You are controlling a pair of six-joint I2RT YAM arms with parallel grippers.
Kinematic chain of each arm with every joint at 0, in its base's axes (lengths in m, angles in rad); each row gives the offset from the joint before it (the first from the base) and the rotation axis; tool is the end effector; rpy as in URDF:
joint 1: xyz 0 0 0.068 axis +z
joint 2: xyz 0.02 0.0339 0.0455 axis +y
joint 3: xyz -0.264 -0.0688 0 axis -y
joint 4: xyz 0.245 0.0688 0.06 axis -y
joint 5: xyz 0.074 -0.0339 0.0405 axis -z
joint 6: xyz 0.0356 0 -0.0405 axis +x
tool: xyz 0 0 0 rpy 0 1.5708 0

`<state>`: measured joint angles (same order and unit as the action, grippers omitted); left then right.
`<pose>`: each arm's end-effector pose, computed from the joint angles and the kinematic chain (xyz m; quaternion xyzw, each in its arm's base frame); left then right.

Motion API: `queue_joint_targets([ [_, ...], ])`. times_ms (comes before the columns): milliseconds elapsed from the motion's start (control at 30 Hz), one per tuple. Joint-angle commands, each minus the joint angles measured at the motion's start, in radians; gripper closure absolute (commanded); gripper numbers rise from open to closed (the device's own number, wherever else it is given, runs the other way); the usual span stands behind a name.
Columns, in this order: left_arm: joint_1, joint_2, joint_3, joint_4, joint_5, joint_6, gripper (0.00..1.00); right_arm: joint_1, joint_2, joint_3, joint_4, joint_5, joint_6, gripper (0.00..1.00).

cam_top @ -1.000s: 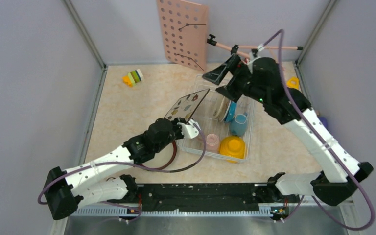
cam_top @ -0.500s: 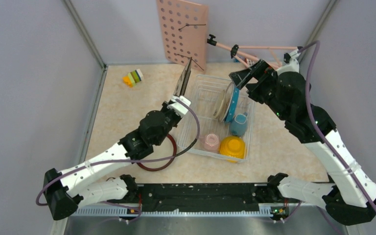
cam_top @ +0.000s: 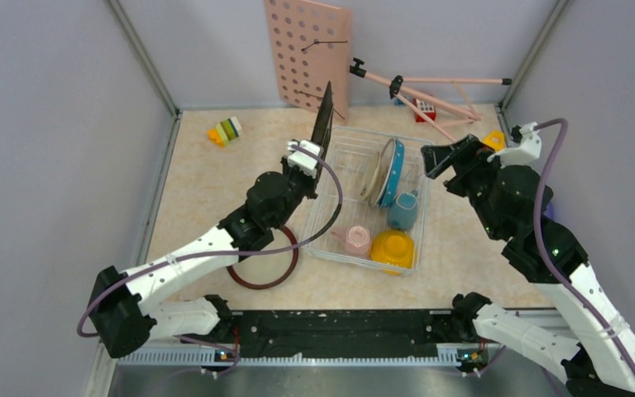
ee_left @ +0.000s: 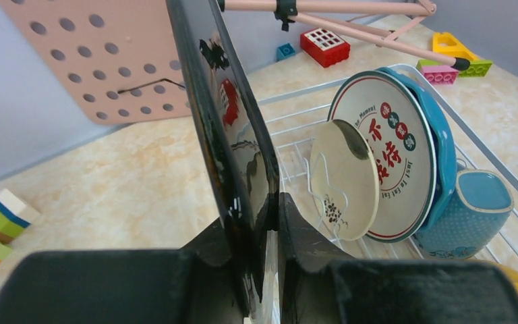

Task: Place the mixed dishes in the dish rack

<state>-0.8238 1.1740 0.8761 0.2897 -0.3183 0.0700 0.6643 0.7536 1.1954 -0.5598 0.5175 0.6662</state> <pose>0.1968 -0.1961 0.3416 0.2023 0.6804 -0.1513 0.6879 0.1113 0.0647 0.4408 0.1706 0.7225 0.2458 0.6232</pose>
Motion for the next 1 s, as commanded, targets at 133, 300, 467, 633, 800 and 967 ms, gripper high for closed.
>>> queue_joint_targets([
  [133, 0.066, 0.077, 0.136, 0.408, 0.177, -0.150, 1.00, -0.005, 0.016, -0.019, -0.003, 0.047, -0.091, 0.13],
  [300, 0.066, 0.130, 0.180, 0.405, 0.215, -0.163, 1.00, -0.005, 0.017, -0.036, 0.001, 0.044, -0.100, 0.13],
  [467, 0.066, 0.152, 0.214, 0.408, 0.241, -0.152, 1.00, -0.005, 0.018, -0.048, 0.008, 0.038, -0.098, 0.13],
  [633, 0.066, 0.169, 0.231, 0.402, 0.217, -0.163, 1.00, -0.005, 0.019, -0.054, 0.012, 0.038, -0.097, 0.13],
  [800, 0.066, 0.202, 0.216, 0.443, 0.218, -0.194, 1.00, -0.005, 0.021, -0.062, 0.017, 0.033, -0.088, 0.13],
  [967, 0.066, 0.239, 0.196, 0.465, 0.183, -0.199, 1.00, -0.005, 0.017, -0.068, 0.012, 0.045, -0.079, 0.13],
])
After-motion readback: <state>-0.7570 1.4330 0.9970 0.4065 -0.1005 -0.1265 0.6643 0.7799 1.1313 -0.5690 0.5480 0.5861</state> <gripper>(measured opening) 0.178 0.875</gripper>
